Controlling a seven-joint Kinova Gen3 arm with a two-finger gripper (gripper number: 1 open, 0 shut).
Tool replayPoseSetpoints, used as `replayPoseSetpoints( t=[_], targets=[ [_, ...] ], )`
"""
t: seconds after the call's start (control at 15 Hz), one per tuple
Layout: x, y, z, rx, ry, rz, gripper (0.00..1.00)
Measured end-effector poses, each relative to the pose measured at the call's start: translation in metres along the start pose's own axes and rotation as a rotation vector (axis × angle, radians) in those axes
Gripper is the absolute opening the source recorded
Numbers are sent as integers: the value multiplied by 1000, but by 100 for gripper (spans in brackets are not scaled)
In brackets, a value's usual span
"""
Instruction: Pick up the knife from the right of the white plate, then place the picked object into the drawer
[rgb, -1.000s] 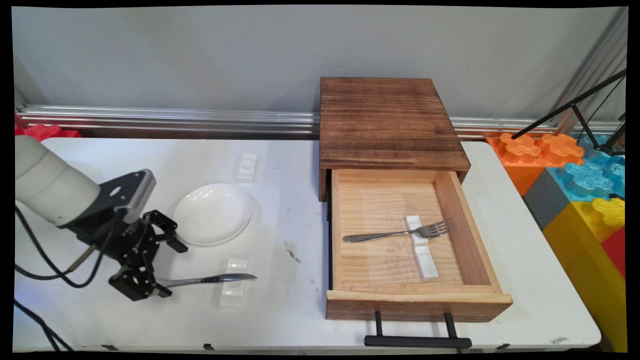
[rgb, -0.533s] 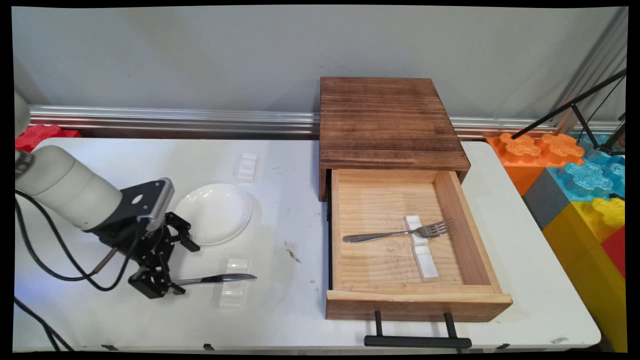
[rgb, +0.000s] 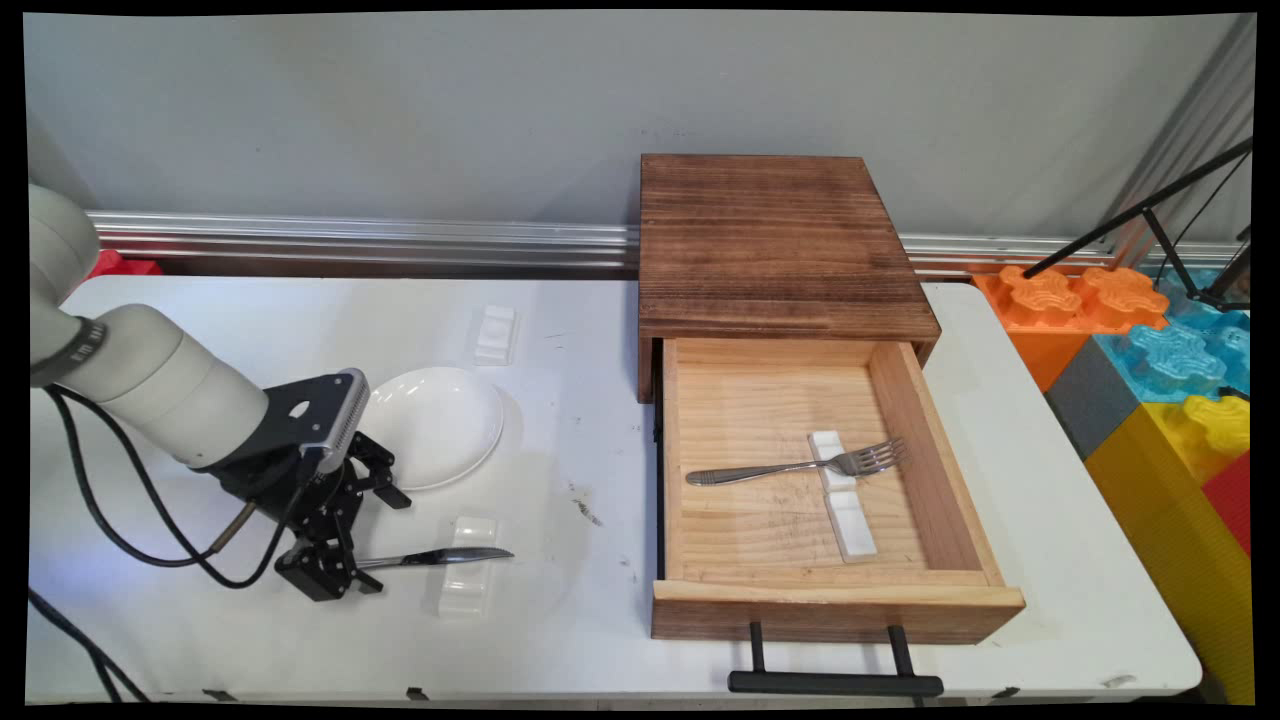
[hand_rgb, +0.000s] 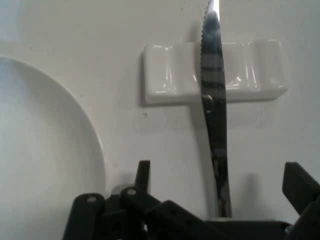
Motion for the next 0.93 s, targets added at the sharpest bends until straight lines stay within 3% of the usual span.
replayPoseSetpoints(
  t=[0.2,0.27,0.93],
  targets=[
    [0,1,5,-2,-11,-4,100],
    [1,1,7,-3,-14,-8,0],
    [4,3,19,-9,-27,-32,0]
  ],
)
